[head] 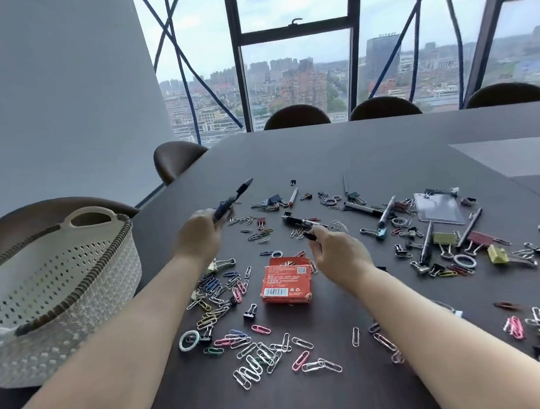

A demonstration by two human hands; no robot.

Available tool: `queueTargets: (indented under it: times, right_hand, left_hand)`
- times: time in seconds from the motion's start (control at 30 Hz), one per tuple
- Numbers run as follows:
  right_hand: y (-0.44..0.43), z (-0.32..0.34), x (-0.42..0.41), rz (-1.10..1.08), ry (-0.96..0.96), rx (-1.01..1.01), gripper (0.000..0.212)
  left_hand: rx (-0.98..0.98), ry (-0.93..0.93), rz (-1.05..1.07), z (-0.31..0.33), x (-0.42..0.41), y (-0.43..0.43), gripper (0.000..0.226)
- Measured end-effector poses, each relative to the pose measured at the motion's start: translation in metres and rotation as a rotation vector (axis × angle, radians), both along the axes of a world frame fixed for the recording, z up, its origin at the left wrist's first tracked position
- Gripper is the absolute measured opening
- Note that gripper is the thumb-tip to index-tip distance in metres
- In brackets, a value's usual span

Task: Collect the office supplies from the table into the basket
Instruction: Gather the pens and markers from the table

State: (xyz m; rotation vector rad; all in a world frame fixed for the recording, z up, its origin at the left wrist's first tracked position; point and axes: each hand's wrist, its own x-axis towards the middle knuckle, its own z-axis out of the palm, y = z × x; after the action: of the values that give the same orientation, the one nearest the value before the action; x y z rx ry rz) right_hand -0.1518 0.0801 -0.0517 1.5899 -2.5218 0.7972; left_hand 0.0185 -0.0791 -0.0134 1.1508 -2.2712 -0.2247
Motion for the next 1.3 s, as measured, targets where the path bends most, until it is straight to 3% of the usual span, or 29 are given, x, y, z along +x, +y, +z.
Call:
queueTargets:
  times: [0.13, 0.37, 0.67, 0.8, 0.87, 1.0, 1.17, 1.3]
  right_hand:
    - [0.032, 0.013, -0.040, -0.124, -0.018, 0.000, 0.018]
    - [0.086, 0.008, -0.128, -0.470, -0.095, 0.203, 0.039]
    - [0.053, 0.009, -0.163, -0.493, -0.169, 0.278, 0.024]
    - [0.053, 0.012, -0.163, -0.423, -0.200, 0.148, 0.034]
    - [0.055, 0.012, -0.166, -0.417, -0.203, 0.142, 0.041]
    - [0.062, 0.010, -0.171, -0.407, -0.172, 0.151, 0.051]
    - [0.066, 0.005, -0.169, -0.404, -0.109, 0.164, 0.033]
    - [0.069, 0.004, -0.186, -0.533, -0.092, 0.145, 0.026]
  left_hand:
    - [0.208, 0.132, -0.238, 0.003, -0.037, 0.047, 0.024]
    - [0.200, -0.076, -0.287, -0.016, -0.111, 0.087, 0.027]
    - [0.142, -0.222, -0.220, -0.008, -0.164, 0.052, 0.029]
    - [0.109, -0.318, -0.199, -0.008, -0.168, 0.030, 0.031]
    - [0.096, -0.364, -0.228, -0.010, -0.167, 0.023, 0.037]
    - [0.140, -0.479, -0.343, -0.014, -0.169, 0.016, 0.027]
    - [0.047, -0.576, -0.421, -0.014, -0.180, 0.016, 0.025]
    - [0.049, -0.561, -0.431, -0.014, -0.187, 0.017, 0.028]
